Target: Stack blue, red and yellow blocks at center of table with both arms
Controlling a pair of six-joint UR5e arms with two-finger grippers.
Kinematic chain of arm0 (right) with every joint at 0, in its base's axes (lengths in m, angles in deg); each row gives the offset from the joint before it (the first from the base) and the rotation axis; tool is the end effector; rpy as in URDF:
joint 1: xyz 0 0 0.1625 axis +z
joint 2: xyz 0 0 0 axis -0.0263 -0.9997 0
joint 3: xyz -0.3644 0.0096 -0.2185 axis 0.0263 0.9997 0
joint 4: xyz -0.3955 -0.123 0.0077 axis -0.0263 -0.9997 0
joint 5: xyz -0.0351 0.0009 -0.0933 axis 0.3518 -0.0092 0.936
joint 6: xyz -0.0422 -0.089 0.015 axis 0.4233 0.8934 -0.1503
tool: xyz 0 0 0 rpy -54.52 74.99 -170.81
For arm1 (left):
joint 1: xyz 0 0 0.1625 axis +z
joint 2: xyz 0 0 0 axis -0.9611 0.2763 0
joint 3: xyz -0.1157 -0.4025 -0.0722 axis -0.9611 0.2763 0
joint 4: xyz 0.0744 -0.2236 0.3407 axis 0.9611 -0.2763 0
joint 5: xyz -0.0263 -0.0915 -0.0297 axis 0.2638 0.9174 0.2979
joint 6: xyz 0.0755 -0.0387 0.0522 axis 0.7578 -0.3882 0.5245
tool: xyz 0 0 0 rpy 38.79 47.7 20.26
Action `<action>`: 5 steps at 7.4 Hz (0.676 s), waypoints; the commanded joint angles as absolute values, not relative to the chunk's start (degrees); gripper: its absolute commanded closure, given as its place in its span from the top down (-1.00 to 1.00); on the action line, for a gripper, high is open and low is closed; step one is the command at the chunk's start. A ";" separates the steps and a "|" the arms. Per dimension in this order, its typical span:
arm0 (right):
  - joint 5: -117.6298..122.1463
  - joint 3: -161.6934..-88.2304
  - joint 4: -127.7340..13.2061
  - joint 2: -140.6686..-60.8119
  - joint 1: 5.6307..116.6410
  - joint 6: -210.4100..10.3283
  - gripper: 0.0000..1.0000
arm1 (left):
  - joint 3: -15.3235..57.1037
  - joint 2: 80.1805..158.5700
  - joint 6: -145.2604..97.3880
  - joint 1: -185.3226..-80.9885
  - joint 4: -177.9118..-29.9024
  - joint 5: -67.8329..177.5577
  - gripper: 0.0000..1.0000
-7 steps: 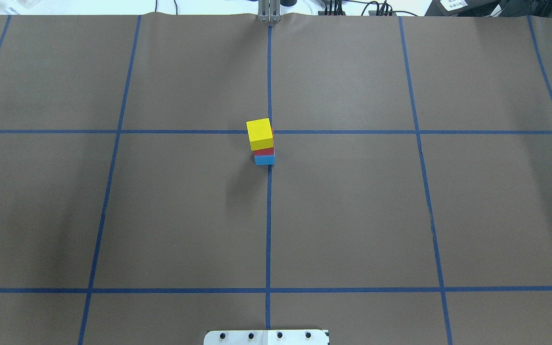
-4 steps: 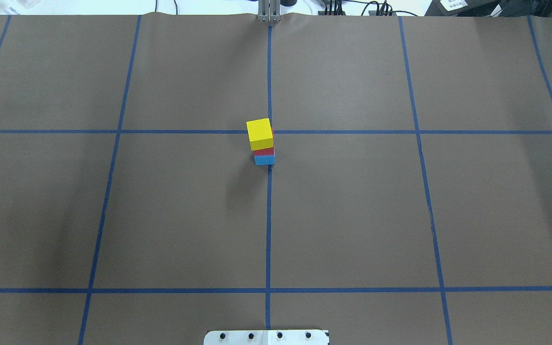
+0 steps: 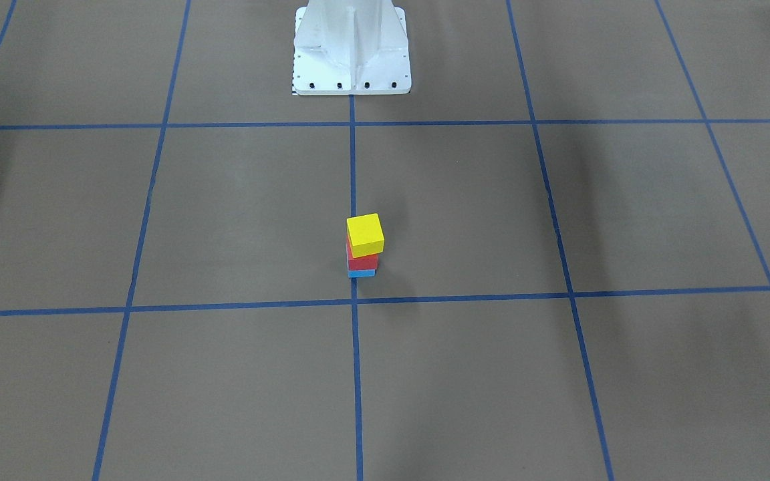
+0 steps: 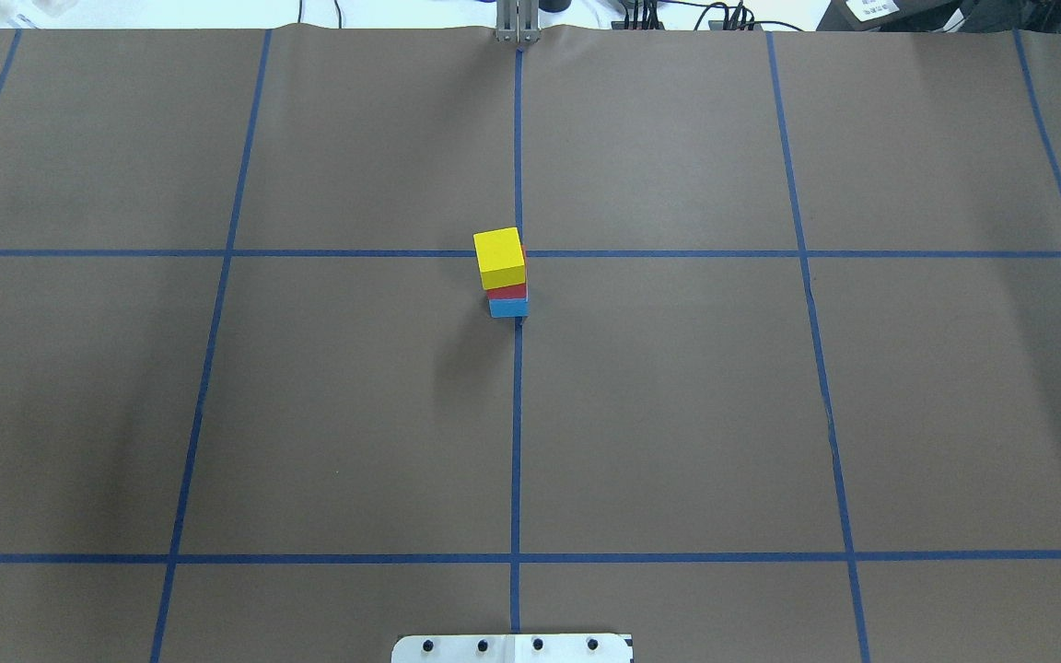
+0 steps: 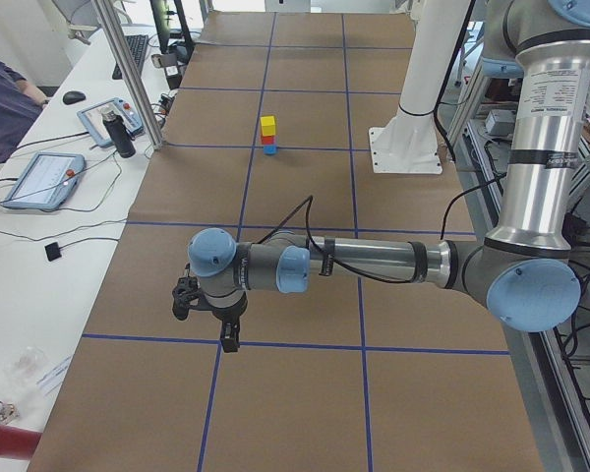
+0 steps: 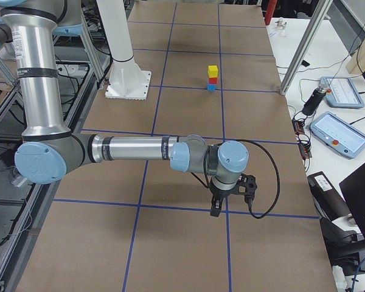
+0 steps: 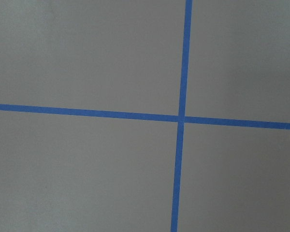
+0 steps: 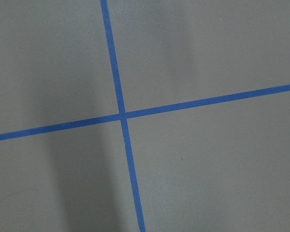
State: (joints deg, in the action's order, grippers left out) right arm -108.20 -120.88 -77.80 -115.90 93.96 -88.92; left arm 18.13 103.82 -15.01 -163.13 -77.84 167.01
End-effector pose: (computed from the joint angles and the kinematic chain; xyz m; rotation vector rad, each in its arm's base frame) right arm 0.0871 -0.5206 0.6376 -0.0762 -0.7577 0.1528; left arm -0.0569 -0.5255 0.6387 -0.0035 0.7634 -0.0660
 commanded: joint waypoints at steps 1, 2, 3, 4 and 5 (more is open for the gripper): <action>-108.31 -120.91 -77.46 -115.57 93.97 -88.81 0.99 | 18.07 103.82 -14.92 -163.08 -77.80 167.01 1.00; -108.40 -120.91 -77.46 -115.48 93.88 -88.73 0.99 | 17.90 104.08 -14.83 -163.08 -77.63 166.84 1.00; -108.40 -121.00 -77.46 -115.48 93.96 -87.68 0.99 | 18.16 103.91 -14.57 -163.08 -77.54 166.57 1.00; -108.40 -121.09 -77.46 -115.48 93.88 -86.71 0.99 | 18.16 103.91 -14.57 -163.08 -77.54 165.18 1.00; -108.40 -121.17 -77.46 -115.57 93.88 -86.62 0.99 | 18.25 103.91 -14.57 -163.08 -77.45 164.99 1.00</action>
